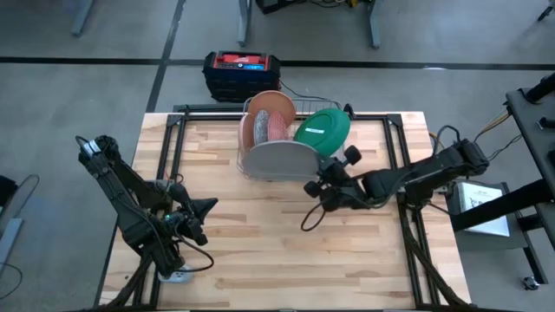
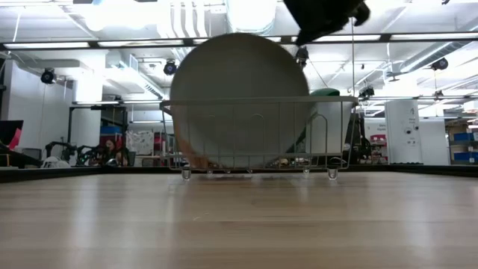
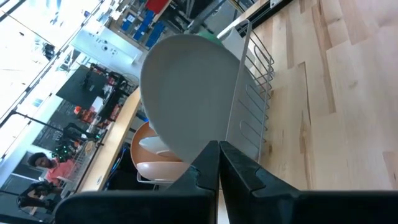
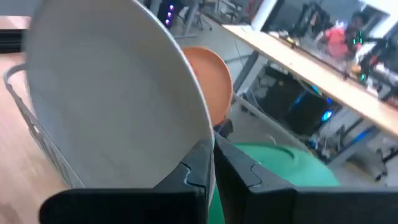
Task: Sort dishes
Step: Put the gray plate in the dish rack, then adjust the green plate in the dish rack
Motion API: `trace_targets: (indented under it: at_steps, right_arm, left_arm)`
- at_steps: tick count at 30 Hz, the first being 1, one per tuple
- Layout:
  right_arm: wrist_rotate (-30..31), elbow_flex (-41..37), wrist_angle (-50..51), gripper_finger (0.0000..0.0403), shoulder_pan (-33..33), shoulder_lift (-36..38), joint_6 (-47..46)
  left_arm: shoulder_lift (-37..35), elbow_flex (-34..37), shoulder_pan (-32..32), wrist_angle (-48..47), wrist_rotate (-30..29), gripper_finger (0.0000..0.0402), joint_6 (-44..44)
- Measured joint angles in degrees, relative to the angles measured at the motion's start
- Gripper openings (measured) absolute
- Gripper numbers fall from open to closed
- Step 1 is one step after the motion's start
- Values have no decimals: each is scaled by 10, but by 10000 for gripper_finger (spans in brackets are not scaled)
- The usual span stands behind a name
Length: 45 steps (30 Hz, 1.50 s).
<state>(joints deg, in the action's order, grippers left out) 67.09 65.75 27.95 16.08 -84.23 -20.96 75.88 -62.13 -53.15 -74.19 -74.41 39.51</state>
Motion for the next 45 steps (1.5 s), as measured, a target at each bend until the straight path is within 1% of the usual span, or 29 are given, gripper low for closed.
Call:
trace_targets:
  at_steps: [6, 9, 11, 13, 15, 19, 22, 26, 33, 40, 45]
  right_arm:
    - [4, 26, 7, 12, 6, 27, 35]
    - [2, 39, 34, 11, 10, 58, 8]
    - [-25, 48, 82, 12, 8, 86, -57]
    - [-75, 55, 154, 14, -5, 117, -139]
    - [-105, 57, 242, 20, -21, 149, -214]
    - [-125, 52, 411, 27, -59, 195, -364]
    - [-135, 41, 468, 20, -91, 209, -409]
    - [-166, 22, 465, 4, -138, 209, -392]
    - [-226, -13, 449, 1, -230, 189, -341]
    - [-295, -85, 273, 0, -299, 187, -214]
    - [-328, -130, 187, 0, -335, 187, -173]
  left_arm:
    - [0, 0, 0, 0, 0, 0, 0]
    - [0, 0, 0, 0, 0, 0, 0]
    - [0, 0, 0, 0, 0, 0, 1]
    - [0, 0, 0, 0, 0, 0, 1]
    - [0, 0, 0, 0, 0, 0, 1]
    - [0, 0, 0, 0, 0, 0, 1]
    - [0, 0, 0, 0, 0, 0, 0]
    - [0, 0, 0, 0, 0, 0, 0]
    - [0, 0, 0, 1, 0, 0, 0]
    - [0, 0, 0, 1, 0, 0, 0]
    - [0, 0, 0, 1, 0, 0, 0]
